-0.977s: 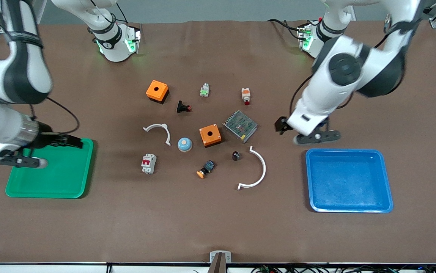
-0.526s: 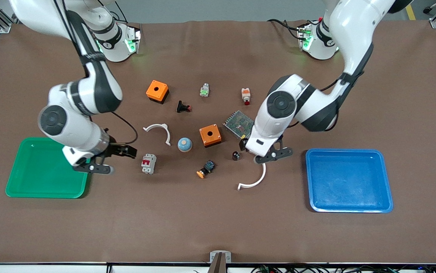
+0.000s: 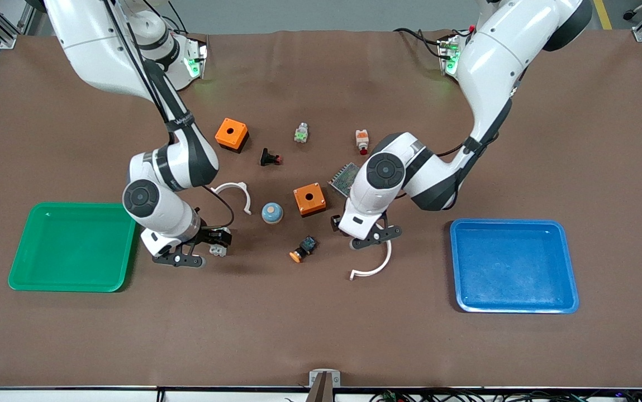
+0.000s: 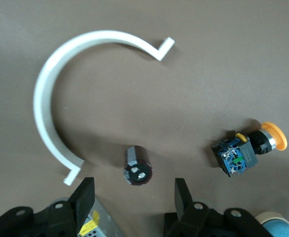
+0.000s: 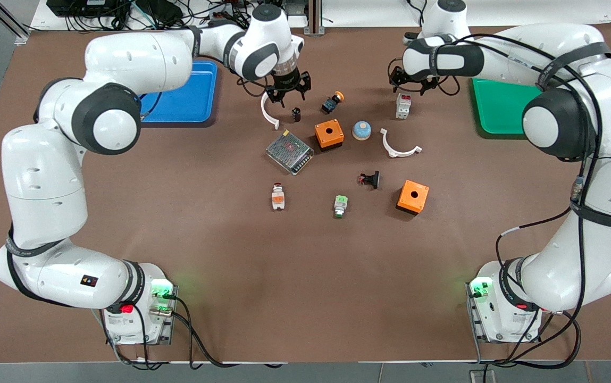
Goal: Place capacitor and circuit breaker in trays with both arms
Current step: 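Lower the right gripper to the breaker while the left gripper reaches the capacitor, then close the right gripper on the breaker while the left gripper grasps the capacitor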
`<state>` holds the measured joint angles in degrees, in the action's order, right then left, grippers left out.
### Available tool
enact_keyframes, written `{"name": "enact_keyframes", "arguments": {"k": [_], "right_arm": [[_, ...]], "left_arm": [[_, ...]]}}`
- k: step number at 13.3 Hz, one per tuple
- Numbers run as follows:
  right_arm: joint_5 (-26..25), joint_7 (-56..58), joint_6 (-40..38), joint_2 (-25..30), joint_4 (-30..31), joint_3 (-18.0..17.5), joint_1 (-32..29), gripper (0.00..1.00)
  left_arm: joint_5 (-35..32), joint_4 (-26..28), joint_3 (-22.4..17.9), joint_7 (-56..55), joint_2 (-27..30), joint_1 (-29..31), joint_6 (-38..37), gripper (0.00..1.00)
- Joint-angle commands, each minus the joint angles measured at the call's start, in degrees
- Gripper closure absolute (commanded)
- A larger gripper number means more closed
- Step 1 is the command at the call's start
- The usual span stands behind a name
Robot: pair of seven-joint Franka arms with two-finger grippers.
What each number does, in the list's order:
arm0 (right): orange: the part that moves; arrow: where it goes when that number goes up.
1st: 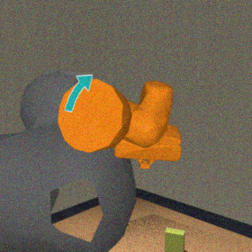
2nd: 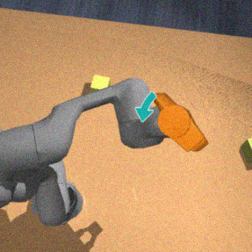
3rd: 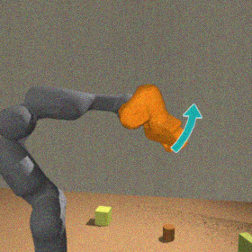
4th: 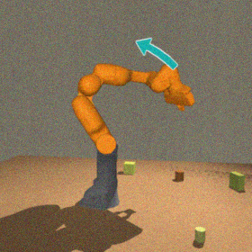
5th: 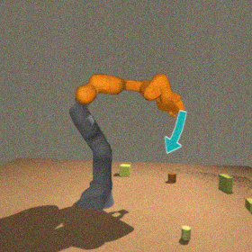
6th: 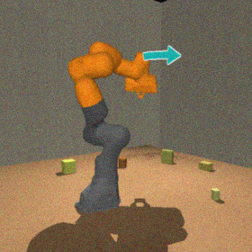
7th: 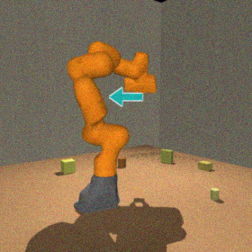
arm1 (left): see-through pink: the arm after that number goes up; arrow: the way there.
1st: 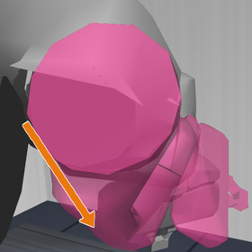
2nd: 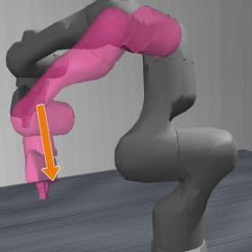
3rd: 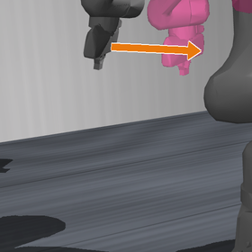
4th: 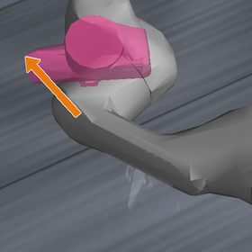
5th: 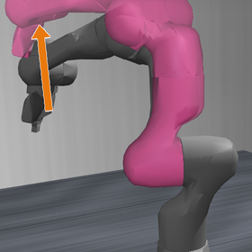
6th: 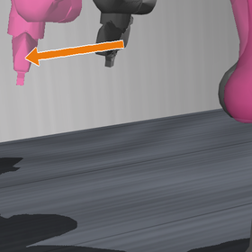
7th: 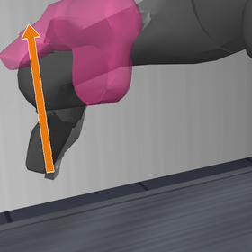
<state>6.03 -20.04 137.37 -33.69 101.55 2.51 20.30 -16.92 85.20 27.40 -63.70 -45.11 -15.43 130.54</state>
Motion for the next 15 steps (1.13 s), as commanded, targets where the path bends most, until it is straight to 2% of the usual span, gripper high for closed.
{"name": "enact_keyframes", "arguments": {"k": [1,3,4,7,8,9,11,12,13,15], "right_arm": [[-0.4,-1.3,3.6,-2.5,0.6,0.7,0.7,0.0],[-0.8,-1.2,5.2,-2.6,2.2,0.7,0.9,0.0],[-1.0,-1.2,5.5,-2.5,2.9,0.7,0.8,0.11],[-0.9,-1.4,5.3,-2.5,3.2,0.6,0.8,0.77],[-0.8,-2.2,4.9,-2.5,3.2,0.6,0.8,0.96],[-0.8,-3.3,4.6,-2.4,3.0,0.6,0.8,1.0],[-0.8,-2.4,2.9,-1.0,2.3,0.6,-0.2,1.0],[-1.0,-0.6,-1.2,0.5,0.4,0.8,-1.5,1.0],[-1.0,0.9,-5.6,1.3,-1.7,0.8,-3.1,1.0],[-2.1,3.7,-12.6,3.1,-4.5,2.1,-7.0,1.0]], "left_arm": [[-1.3,-1.7,-0.9,-1.4,-2.3,-1.5,1.0,0.35],[-1.6,-1.7,-2.6,-1.5,-2.6,-3.2,1.0,0.36],[-1.5,-1.7,-3.7,-1.4,-2.8,-4.2,1.0,0.37],[-1.6,-1.8,-4.8,-1.3,-3.6,-4.7,1.2,0.4],[-1.6,-1.8,-5.1,-1.3,-3.8,-4.7,2.3,0.41],[-1.6,-1.7,-5.1,-1.4,-4.0,-4.7,3.3,0.41],[-1.6,-1.7,-5.2,-1.3,-4.3,-5.2,3.4,0.47],[-1.6,-1.8,-5.3,-1.3,-4.4,-5.2,3.5,0.52],[-1.6,-1.8,-5.3,-1.2,-4.3,-5.2,3.5,0.61],[-1.6,-1.8,-5.4,-1.0,-4.3,-5.2,3.5,0.85]]}}
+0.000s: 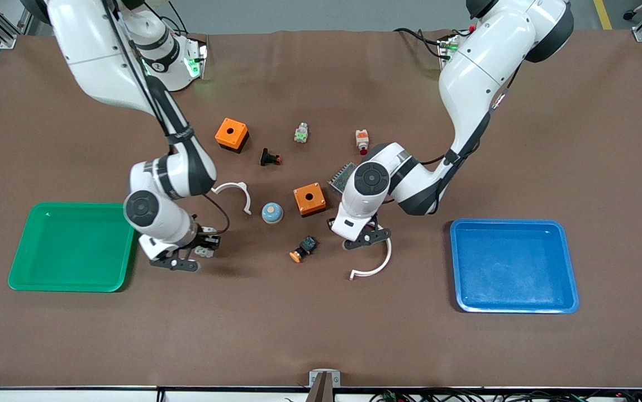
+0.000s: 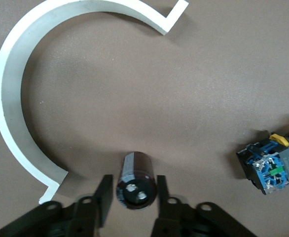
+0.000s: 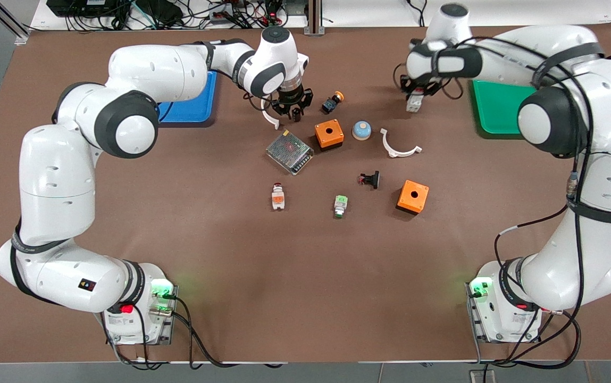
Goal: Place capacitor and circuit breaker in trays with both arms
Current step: 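Carry the breaker to the green tray while the left gripper carries the capacitor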
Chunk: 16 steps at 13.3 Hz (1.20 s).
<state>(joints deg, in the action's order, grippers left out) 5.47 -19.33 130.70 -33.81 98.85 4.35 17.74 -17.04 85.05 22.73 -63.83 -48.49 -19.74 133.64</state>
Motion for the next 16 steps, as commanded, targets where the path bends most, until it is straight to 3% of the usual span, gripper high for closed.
{"name": "enact_keyframes", "arguments": {"k": [1,4,8,12,16], "right_arm": [[-3.6,6.8,-6.5,3.9,-1.7,1.6,-6.1,1.0],[-4.5,18.4,-5.3,4.5,0.9,2.6,-14.0,1.0],[-4.3,34.0,1.7,4.5,4.5,2.4,-25.6,1.0],[-4.2,35.5,11.7,4.2,10.6,2.4,-27.9,1.0],[-3.9,38.3,17.6,0.8,11.0,2.2,-29.5,1.0]], "left_arm": [[-1.6,-1.6,-0.8,-0.7,-0.6,-0.9,0.4,0.96],[-5.1,-1.6,-0.8,-0.7,2.2,0.3,-0.7,0.99],[-5.4,-1.2,-0.6,2.4,9.9,7.3,-8.6,0.99],[-4.9,1.0,-0.5,9.8,12.9,15.7,-10.4,0.99],[-5.4,2.3,-0.7,19.4,12.3,23.4,-10.7,0.99]]}}
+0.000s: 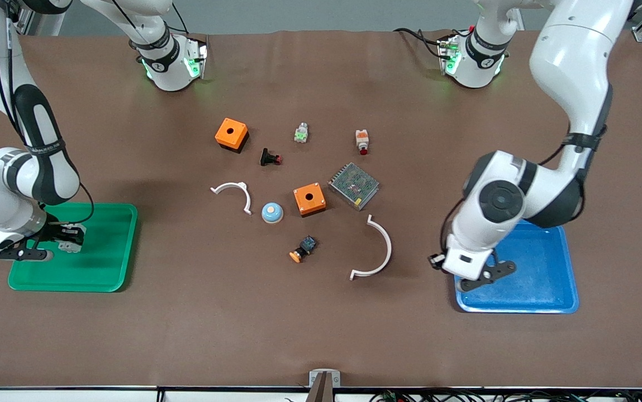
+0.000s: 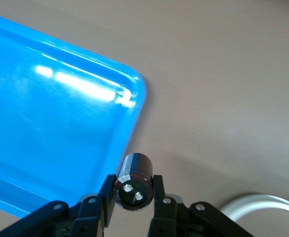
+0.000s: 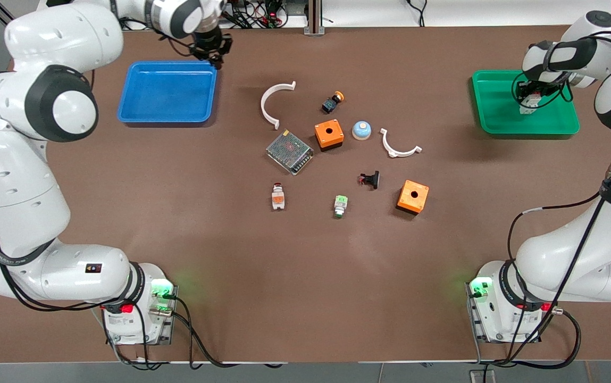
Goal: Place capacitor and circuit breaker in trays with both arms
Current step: 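Carry the breaker to the green tray while the left gripper carries the capacitor, then open the right gripper over the green tray while the left gripper releases the capacitor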
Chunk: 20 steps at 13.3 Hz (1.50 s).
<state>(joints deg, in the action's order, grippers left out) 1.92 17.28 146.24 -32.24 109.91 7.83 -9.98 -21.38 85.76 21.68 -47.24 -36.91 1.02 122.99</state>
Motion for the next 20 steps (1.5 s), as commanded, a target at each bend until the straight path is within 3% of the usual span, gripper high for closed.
{"name": "enact_keyframes", "arguments": {"k": [1,4,5,7,10,12,14,15,16,17,20], "right_arm": [[-0.3,1.7,2.5,-1.4,-0.1,-1.1,-1.9,1.0],[0.0,1.6,2.6,-2.1,-0.6,-1.5,-1.9,1.0],[0.0,1.7,2.6,-2.6,-0.8,-1.5,-1.9,0.91],[-0.1,2.9,2.3,-2.6,-2.2,-1.5,-1.8,0.01],[-0.1,3.7,-1.2,-1.4,-5.1,-1.5,-1.4,0.0],[-0.1,3.6,-11.5,0.7,-10.1,-1.5,-0.8,0.0],[0.0,2.6,-24.8,2.6,-17.3,-1.5,0.7,0.0],[0.0,1.4,-29.2,3.1,-20.4,-1.5,1.7,0.0],[-0.1,-1.2,-33.3,3.3,-23.1,-1.5,2.8,0.0],[-0.1,-4.2,-37.0,3.9,-24.8,-1.5,4.1,0.0],[-0.1,-14.5,-42.9,8.2,-24.5,-1.5,8.6,0.0]], "left_arm": [[-1.2,1.7,0.3,5.3,0.5,4.3,0.0,0.99],[-1.2,2.4,0.3,12.5,-0.9,10.0,0.1,0.99],[-1.2,2.4,0.4,12.8,-1.7,11.5,0.6,0.99],[-1.2,2.5,0.3,12.9,-3.4,13.4,1.1,0.99],[-1.2,2.5,0.3,13.0,-5.3,15.6,2.2,0.97],[-1.2,2.5,0.3,13.0,-6.0,16.2,2.9,0.89],[-1.2,2.7,0.3,13.1,-6.3,16.2,2.9,0.65],[-1.2,2.7,0.3,13.1,-6.3,16.2,2.9,0.43],[-1.2,2.7,0.3,13.1,-6.2,16.3,2.9,0.14],[-1.2,2.7,0.3,13.1,-6.0,16.5,2.6,0.0],[-1.2,2.7,0.6,14.8,-2.7,16.2,-0.1,0.0]]}}
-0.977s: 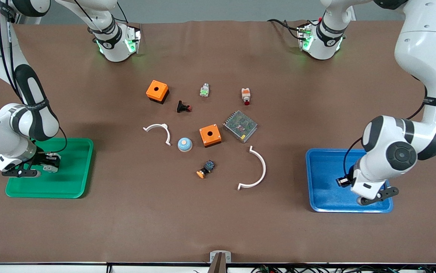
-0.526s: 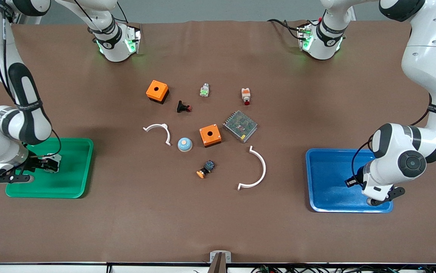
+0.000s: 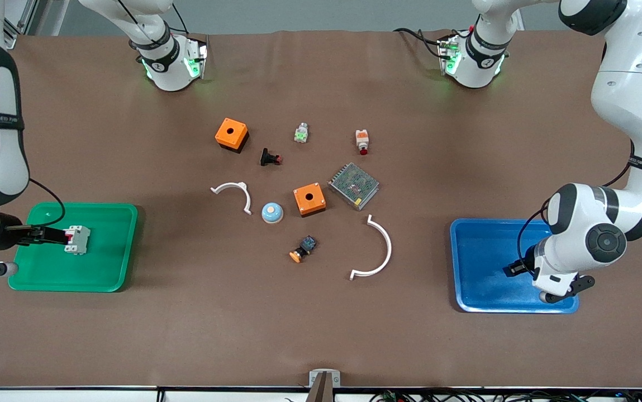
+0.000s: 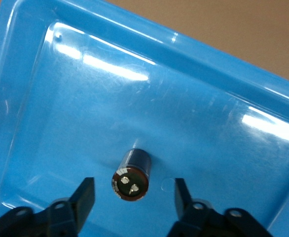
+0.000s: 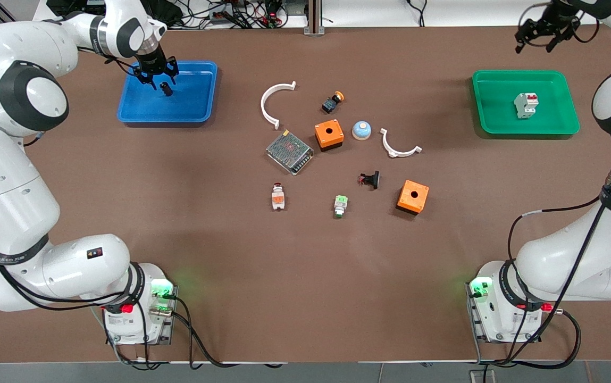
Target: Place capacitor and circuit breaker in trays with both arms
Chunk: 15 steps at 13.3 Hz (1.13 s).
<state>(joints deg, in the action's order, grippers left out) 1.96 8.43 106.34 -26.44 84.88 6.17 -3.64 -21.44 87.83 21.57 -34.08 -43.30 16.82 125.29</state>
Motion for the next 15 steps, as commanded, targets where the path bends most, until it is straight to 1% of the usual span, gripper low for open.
{"name": "enact_keyframes", "arguments": {"k": [1,3,5,7,9,11,14,15], "right_arm": [[-0.1,-6.3,-5.3,4.3,0.6,0.2,3.2,0.0],[-0.1,-6.2,-10.9,8.6,0.5,0.2,4.5,0.0],[-0.2,-5.7,-15.2,12.0,0.1,0.2,4.4,0.0],[-0.6,-5.4,-16.9,13.9,-0.6,0.2,4.3,0.0],[-1.0,-5.7,-18.3,13.9,-3.3,0.2,4.5,0.0],[-1.1,-6.1,-22.0,13.4,-6.3,0.4,4.1,0.0],[-0.7,-5.6,-21.6,13.3,-6.5,0.6,3.5,0.0],[-0.9,-6.1,-21.3,13.3,-6.4,0.3,4.2,0.0]], "left_arm": [[-1.1,0.3,1.0,3.3,5.7,0.5,-5.0,0.0],[-0.4,0.2,1.4,6.6,10.5,0.5,-7.2,0.0],[-0.3,0.1,2.8,11.3,15.1,0.6,-8.4,0.0],[-0.3,0.0,3.9,14.9,20.2,0.6,-14.1,0.0],[0.4,-0.4,4.5,19.7,25.6,0.6,-21.5,0.0],[5.2,-0.4,4.1,23.9,31.0,0.8,-25.7,0.0],[11.7,-0.4,4.0,28.5,37.2,3.3,-31.0,0.0],[14.0,-0.4,3.8,31.2,39.5,4.3,-33.1,0.0]]}}
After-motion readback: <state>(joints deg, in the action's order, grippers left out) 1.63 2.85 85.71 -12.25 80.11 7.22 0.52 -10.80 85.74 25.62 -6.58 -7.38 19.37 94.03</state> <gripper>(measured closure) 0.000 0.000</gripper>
